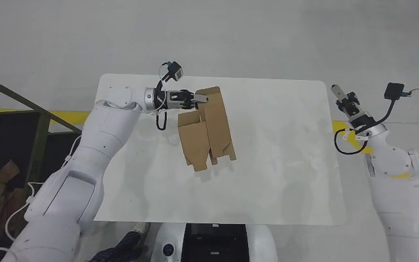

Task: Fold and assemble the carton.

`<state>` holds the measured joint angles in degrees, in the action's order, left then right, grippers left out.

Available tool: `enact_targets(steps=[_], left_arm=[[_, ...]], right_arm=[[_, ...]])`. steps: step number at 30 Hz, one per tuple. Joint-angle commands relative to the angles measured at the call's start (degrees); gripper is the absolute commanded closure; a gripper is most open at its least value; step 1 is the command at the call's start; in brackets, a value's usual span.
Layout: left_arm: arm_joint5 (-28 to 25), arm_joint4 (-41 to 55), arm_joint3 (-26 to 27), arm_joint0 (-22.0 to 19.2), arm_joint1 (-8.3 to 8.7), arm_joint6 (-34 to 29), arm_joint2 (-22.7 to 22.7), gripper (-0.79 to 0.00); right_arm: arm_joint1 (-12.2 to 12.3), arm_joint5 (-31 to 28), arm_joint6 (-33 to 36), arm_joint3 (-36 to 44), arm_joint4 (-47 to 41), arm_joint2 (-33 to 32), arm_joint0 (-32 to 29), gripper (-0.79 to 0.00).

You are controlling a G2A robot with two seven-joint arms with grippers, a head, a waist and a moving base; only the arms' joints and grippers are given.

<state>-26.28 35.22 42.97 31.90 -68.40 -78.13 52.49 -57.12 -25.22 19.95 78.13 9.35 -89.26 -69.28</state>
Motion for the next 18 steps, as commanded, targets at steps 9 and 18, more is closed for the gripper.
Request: enact_targets(steps=[9,18], left_arm=[[1.01,1.29,-3.74,-2.69,-1.75,-0.88,-2.42,0.000],[1.01,1.29,-3.74,-2.69,-1.75,-0.88,-2.42,0.000]], right_arm=[[0.00,0.00,0.00,0.00,0.00,0.00,0.00,-0.785],[0.00,0.00,0.00,0.00,0.00,0.00,0.00,-0.785]])
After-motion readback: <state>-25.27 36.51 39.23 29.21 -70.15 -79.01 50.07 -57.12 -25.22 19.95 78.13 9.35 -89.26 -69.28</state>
